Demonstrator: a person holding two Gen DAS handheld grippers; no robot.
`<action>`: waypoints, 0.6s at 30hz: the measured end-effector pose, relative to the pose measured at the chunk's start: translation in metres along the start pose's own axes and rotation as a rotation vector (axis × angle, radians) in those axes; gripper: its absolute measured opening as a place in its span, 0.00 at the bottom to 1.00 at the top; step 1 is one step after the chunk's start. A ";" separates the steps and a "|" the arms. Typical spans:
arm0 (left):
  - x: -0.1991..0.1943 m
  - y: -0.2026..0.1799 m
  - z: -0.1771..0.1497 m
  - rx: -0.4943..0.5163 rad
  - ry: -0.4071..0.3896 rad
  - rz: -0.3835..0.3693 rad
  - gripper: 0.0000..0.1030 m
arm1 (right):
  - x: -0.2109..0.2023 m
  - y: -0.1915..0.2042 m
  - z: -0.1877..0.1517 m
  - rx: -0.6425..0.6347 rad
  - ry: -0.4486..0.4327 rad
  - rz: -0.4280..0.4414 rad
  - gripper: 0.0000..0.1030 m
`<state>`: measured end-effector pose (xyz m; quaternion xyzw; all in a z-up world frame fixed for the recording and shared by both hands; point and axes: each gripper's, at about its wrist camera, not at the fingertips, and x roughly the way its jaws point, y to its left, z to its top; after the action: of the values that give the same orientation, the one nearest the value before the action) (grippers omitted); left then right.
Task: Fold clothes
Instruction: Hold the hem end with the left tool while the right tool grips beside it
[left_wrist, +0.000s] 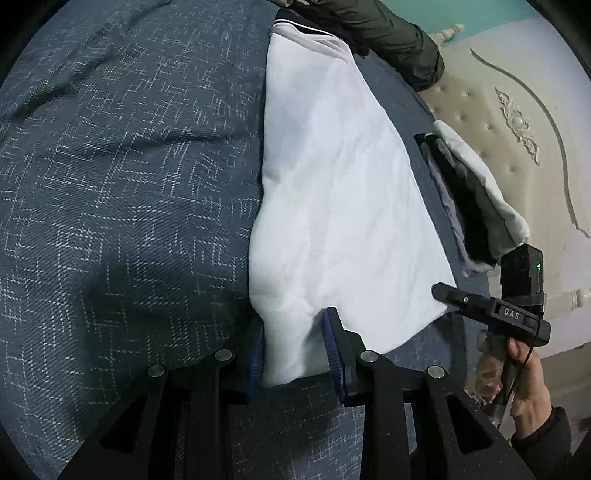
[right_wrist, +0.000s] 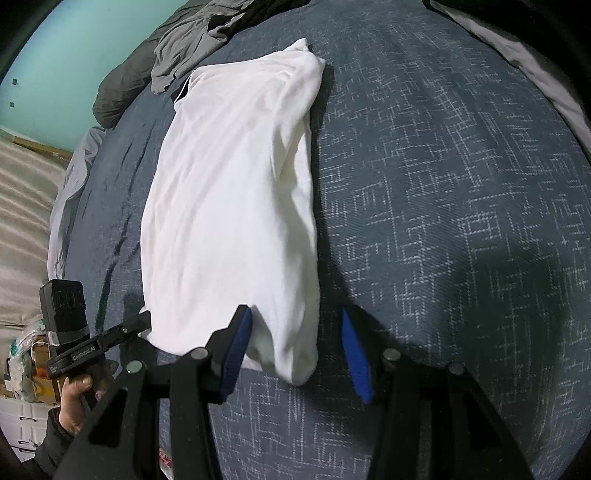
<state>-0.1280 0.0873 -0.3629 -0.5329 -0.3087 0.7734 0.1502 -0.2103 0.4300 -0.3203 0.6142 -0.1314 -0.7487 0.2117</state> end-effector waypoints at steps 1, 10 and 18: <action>0.000 0.000 0.000 -0.002 -0.001 0.000 0.30 | 0.001 0.001 0.002 -0.004 0.005 0.003 0.48; 0.002 0.000 0.001 0.001 -0.021 0.009 0.25 | 0.014 0.006 0.008 -0.058 0.045 0.031 0.50; -0.003 0.001 -0.005 -0.028 -0.021 0.024 0.15 | 0.020 0.006 0.015 -0.060 0.048 0.046 0.41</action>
<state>-0.1218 0.0862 -0.3629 -0.5304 -0.3150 0.7763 0.1302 -0.2272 0.4141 -0.3316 0.6221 -0.1177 -0.7324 0.2504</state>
